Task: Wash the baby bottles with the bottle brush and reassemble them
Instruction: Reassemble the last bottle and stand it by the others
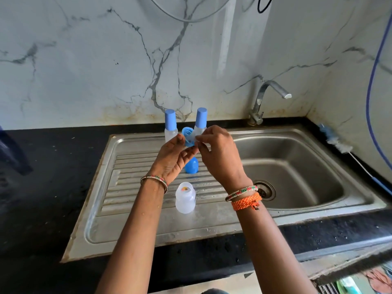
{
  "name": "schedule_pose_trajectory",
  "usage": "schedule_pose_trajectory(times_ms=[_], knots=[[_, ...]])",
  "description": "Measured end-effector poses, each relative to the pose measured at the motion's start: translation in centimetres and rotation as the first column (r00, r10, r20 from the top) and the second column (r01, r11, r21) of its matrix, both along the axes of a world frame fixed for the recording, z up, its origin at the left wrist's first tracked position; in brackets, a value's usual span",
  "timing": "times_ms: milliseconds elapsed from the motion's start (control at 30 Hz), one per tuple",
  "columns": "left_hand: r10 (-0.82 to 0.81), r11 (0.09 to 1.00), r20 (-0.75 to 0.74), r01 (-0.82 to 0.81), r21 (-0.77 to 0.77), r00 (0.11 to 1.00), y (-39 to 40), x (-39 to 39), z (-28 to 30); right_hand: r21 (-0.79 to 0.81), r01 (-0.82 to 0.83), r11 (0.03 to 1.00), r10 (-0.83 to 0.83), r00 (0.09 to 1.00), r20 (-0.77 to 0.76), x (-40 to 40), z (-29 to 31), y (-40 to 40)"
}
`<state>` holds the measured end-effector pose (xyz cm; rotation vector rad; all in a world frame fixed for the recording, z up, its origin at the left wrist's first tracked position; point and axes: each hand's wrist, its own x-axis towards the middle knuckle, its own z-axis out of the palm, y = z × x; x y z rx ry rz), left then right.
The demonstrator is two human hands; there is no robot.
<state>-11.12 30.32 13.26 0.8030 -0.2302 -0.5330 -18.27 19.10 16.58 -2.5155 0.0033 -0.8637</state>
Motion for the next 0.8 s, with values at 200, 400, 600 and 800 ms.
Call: schedule_pose_trajectory(times_ms=[200,400,600,800], knots=[[-0.013,1.000,-0.029,0.014,0.012,0.999,-0.6,-0.3,0.0,-0.111,0.094,0.989,-0.095,0.995,-0.003,-0.6,-0.7,0.5],[-0.020,1.000,-0.037,0.021,0.013,0.999,0.0,-0.6,0.4,-0.096,-0.030,0.995,-0.001,0.953,-0.304,-1.2,-0.3,0.7],[-0.099,0.991,-0.128,0.085,-0.106,0.987,0.5,-0.1,0.6,0.440,-0.137,0.888,0.196,0.976,-0.092,-0.6,0.6,0.5],[-0.051,0.997,-0.137,0.058,0.052,0.989,1.2,-0.7,2.2,0.732,-0.127,0.669,0.243,0.968,-0.055,0.2,2.2,-0.1]])
